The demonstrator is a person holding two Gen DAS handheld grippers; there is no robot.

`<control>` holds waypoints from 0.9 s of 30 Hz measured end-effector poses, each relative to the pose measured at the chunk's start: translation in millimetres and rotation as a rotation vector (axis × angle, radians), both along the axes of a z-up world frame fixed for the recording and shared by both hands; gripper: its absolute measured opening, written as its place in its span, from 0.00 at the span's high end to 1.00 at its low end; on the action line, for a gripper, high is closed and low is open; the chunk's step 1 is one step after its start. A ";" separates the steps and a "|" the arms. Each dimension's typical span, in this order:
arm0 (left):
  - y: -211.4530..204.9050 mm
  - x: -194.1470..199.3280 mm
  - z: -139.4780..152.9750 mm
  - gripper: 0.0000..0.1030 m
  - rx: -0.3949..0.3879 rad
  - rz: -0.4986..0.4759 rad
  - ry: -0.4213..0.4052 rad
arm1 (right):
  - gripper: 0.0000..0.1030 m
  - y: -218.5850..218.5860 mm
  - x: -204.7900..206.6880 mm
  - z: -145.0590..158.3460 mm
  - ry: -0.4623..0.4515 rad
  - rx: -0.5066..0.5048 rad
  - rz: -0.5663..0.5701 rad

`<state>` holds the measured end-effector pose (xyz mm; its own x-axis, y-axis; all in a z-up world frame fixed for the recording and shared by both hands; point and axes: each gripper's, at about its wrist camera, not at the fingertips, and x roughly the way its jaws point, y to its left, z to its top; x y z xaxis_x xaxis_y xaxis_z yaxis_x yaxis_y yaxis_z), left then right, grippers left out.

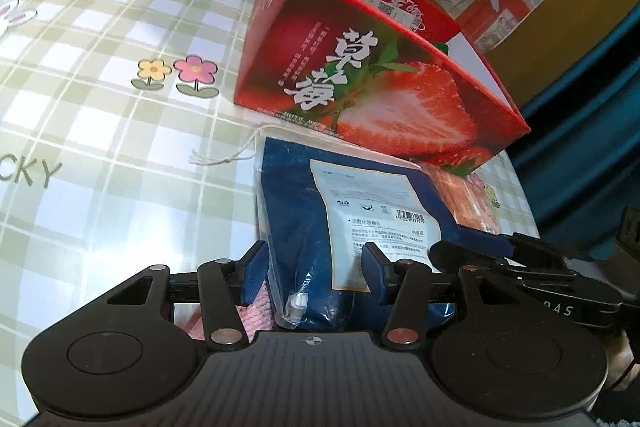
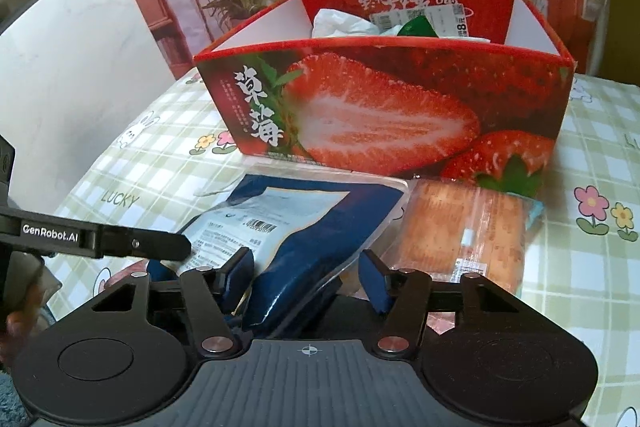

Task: Organize soft objects
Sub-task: 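Lift the blue packet with both grippers and carry it over the red box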

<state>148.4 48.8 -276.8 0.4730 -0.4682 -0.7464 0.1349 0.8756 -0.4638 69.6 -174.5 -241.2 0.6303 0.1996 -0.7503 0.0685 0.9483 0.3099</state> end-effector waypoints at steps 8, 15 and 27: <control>-5.3 -0.8 -1.9 0.48 -0.025 -0.028 0.003 | 0.56 -3.8 -0.5 -3.4 0.013 0.066 -0.010; -3.0 -6.6 16.6 0.49 -0.047 -0.044 -0.066 | 0.63 6.8 -0.7 10.0 -0.058 0.058 0.051; -3.4 -12.1 80.1 0.49 -0.080 -0.103 -0.270 | 0.65 13.0 -6.3 72.0 -0.321 -0.084 0.118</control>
<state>136.2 45.4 -196.7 0.5964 -0.5763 -0.5587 0.3487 0.8130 -0.4663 63.3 -161.5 -169.2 0.8128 0.2307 -0.5349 -0.1309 0.9671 0.2181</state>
